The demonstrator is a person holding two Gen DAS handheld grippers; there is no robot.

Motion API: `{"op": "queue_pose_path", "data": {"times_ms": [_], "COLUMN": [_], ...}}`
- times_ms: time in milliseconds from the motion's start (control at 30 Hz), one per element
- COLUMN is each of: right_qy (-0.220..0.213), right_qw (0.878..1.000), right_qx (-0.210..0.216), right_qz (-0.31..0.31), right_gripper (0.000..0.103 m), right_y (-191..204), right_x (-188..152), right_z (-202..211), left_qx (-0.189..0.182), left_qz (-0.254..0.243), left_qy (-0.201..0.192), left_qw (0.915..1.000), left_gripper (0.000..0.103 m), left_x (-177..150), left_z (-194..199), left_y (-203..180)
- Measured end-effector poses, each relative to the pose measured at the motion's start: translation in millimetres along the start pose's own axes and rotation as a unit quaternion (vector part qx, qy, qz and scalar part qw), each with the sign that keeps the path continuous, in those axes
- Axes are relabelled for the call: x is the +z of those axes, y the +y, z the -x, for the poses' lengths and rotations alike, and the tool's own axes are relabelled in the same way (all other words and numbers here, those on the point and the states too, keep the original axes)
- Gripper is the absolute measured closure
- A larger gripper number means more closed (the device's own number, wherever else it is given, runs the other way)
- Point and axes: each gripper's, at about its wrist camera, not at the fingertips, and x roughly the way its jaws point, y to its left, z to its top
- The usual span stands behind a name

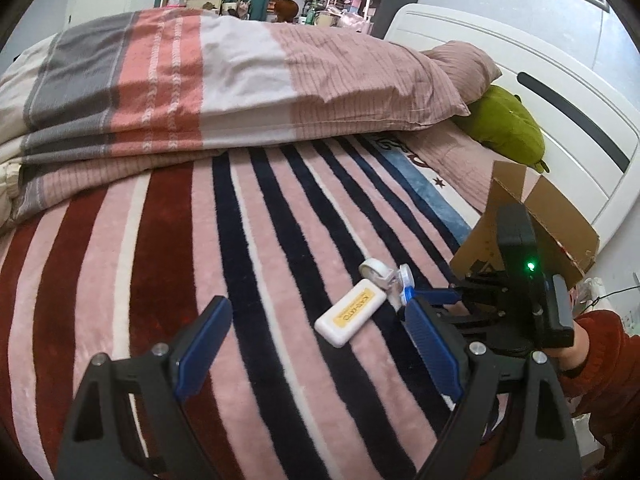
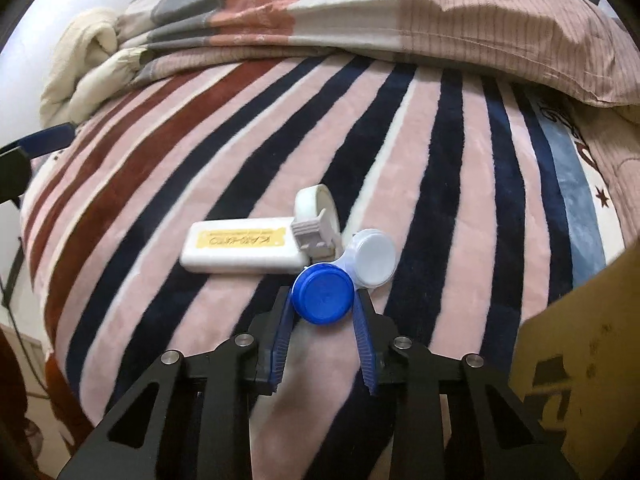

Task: Organize rigid objects
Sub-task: 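Carry the blue cap into the cardboard box and release it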

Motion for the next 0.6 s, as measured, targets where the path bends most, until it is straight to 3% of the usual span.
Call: {"op": "queue_pose_path", "data": {"times_ms": [167, 333, 500, 600], "right_qy": [-0.021, -0.077, -0.129, -0.151], "right_qw": [0.999, 0.993, 0.985, 0.981], "right_qx": [0.024, 0.048, 0.046, 0.027], "right_qz": [0.031, 0.073, 0.107, 0.115], "right_gripper": [0.078, 0.078, 0.078, 0.078], "right_y": [22.1, 52.1, 63.6, 56.0], "right_x": [-10.9, 0.3, 10.7, 7.8], "right_z": [35.0, 88.4, 136.7, 159.8], "left_qx": [-0.027, -0.107, -0.162, -0.170], "left_qz": [-0.010, -0.019, -0.027, -0.042], "left_qy": [0.007, 0.011, 0.015, 0.012], "left_qw": [0.9996, 0.9940, 0.9864, 0.9844], "left_gripper": [0.016, 0.018, 0.067, 0.083], "left_x": [1.5, 12.4, 34.1, 46.9], "left_z": [4.3, 11.8, 20.0, 24.6], "left_y": [-13.9, -37.9, -66.7, -88.2]}}
